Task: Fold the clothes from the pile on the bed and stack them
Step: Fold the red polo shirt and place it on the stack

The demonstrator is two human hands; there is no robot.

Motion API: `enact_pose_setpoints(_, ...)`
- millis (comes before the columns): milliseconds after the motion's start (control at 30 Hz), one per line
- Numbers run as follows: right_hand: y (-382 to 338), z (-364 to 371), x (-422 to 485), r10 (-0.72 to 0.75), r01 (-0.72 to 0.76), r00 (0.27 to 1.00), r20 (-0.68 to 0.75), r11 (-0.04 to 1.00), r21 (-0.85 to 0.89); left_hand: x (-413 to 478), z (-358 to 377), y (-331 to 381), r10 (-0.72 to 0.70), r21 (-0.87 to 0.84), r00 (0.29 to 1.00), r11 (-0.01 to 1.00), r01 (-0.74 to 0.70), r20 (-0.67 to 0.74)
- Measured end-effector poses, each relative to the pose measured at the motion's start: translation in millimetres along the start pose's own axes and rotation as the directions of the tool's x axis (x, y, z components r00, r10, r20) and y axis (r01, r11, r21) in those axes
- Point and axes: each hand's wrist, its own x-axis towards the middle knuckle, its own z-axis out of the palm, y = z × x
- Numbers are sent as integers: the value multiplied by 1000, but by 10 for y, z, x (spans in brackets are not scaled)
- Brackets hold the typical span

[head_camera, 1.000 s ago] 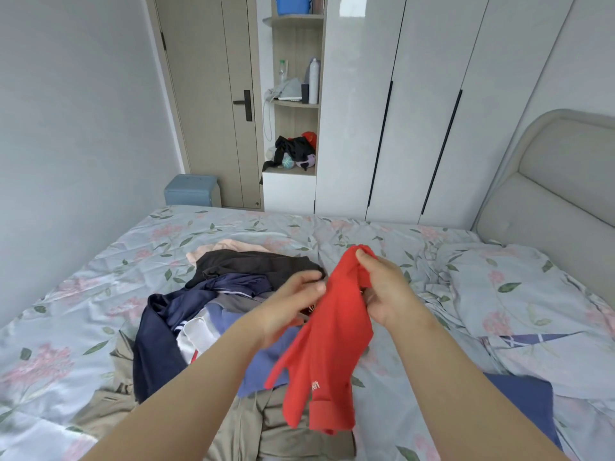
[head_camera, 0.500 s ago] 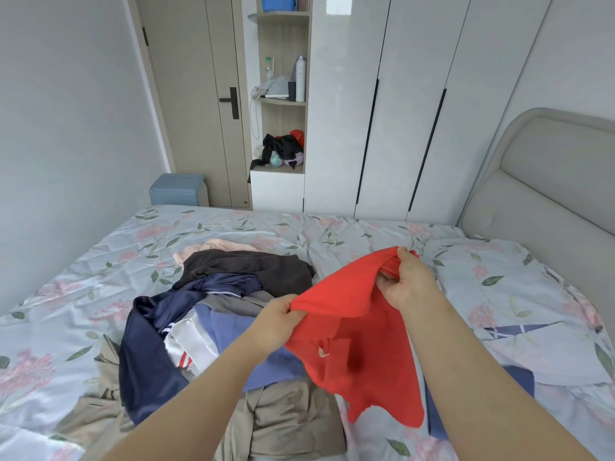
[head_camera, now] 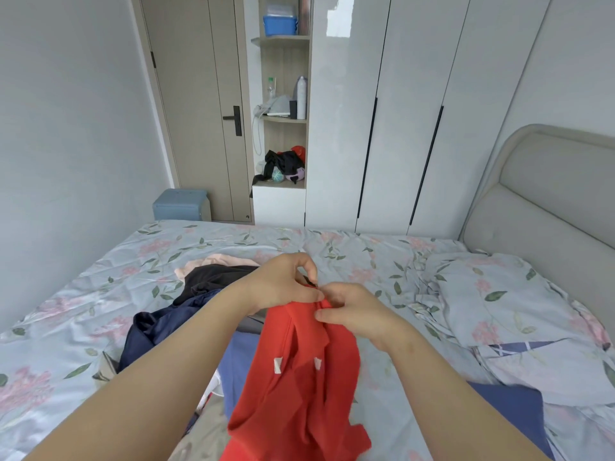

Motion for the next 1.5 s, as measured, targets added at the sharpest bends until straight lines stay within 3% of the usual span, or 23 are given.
enact_pose_setpoints(67,27,9,33,-15,14,998,-68,1000,-6,-49,-33,-49,-32,-152,999,988,29,-13)
enact_pose_setpoints(133,31,9,57,2,16,990,-141,992,128,-119,-22,-158,-74,-296,997,953,68,-7)
enact_pose_setpoints(300,-55,-75,84,112,29,952,-285,895,446,-247,103,-637,-168,-296,981,936,191,100)
enact_pose_setpoints(433,-36,-193,101,83,0,921,-380,977,212,-174,50,-707,-231,-313,968,931,189,-100)
enact_pose_setpoints(633,-40,-200,6,79,-65,981,-178,994,87,40,-48,-318,-34,4,981,999,36,-189)
enact_pose_setpoints(733,-17,-263,-7,118,-98,955,-270,991,88,73,-91,-276,19,79,991,997,-8,-136)
enact_pose_setpoints(833,21,-329,9,220,-131,893,-392,962,241,-3,-120,-307,8,82,996,997,-16,89)
enact_pose_setpoints(900,32,-353,15,247,-128,873,-421,948,290,-60,-124,-393,-37,234,974,972,-17,223)
enact_pose_setpoints(967,40,-353,16,248,-127,862,-442,950,286,-85,-147,-540,-94,452,964,891,-29,247)
enact_pose_setpoints(1000,45,-348,13,250,-126,855,-455,950,285,-98,-152,-603,-113,469,969,883,-4,219)
enact_pose_setpoints(1033,54,-343,9,250,-121,847,-470,950,287,-113,-149,-650,-133,414,975,909,49,176)
enact_pose_setpoints(1100,75,-345,-6,233,-98,836,-496,954,283,-157,-132,-670,-181,88,980,981,173,86)
enact_pose_setpoints(1200,86,-365,-44,152,-97,862,-483,986,137,-203,-98,-619,-275,-341,960,899,276,53)
enact_pose_setpoints(1300,67,-402,-98,53,-100,921,-386,990,-103,-223,-120,-563,-269,-409,962,875,260,37)
enact_pose_setpoints(1500,81,-582,-309,-106,40,968,-227,959,-280,-276,-158,-425,-120,-420,993,900,112,8)
